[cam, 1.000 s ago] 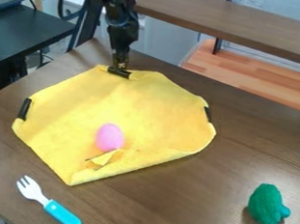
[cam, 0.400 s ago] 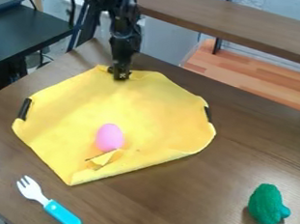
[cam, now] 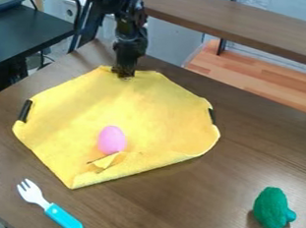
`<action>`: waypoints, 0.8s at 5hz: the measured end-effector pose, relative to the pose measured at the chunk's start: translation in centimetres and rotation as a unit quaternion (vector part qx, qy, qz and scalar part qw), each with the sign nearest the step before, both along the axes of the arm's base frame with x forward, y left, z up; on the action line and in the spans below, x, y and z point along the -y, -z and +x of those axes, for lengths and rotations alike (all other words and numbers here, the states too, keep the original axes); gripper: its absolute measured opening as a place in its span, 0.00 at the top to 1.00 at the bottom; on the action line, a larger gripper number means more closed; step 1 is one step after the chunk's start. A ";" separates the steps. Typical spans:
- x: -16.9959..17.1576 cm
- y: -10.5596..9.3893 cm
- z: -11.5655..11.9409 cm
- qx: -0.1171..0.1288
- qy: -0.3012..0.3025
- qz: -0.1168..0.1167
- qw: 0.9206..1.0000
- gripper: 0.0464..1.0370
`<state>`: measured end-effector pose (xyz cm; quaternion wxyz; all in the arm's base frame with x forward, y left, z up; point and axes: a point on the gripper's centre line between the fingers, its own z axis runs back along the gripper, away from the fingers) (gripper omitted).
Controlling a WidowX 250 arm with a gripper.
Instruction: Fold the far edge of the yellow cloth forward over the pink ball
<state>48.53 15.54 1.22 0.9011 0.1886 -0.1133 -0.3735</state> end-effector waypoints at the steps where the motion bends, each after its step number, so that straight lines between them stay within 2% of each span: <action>1: 0.3 0.7 -0.6 -0.003 -0.001 0.000 1.000 0.87; 2: 1.3 -1.8 -1.6 0.022 -0.002 -0.019 1.000 0.98; 4: 4.1 -7.4 -5.0 0.079 0.028 -0.043 0.996 1.00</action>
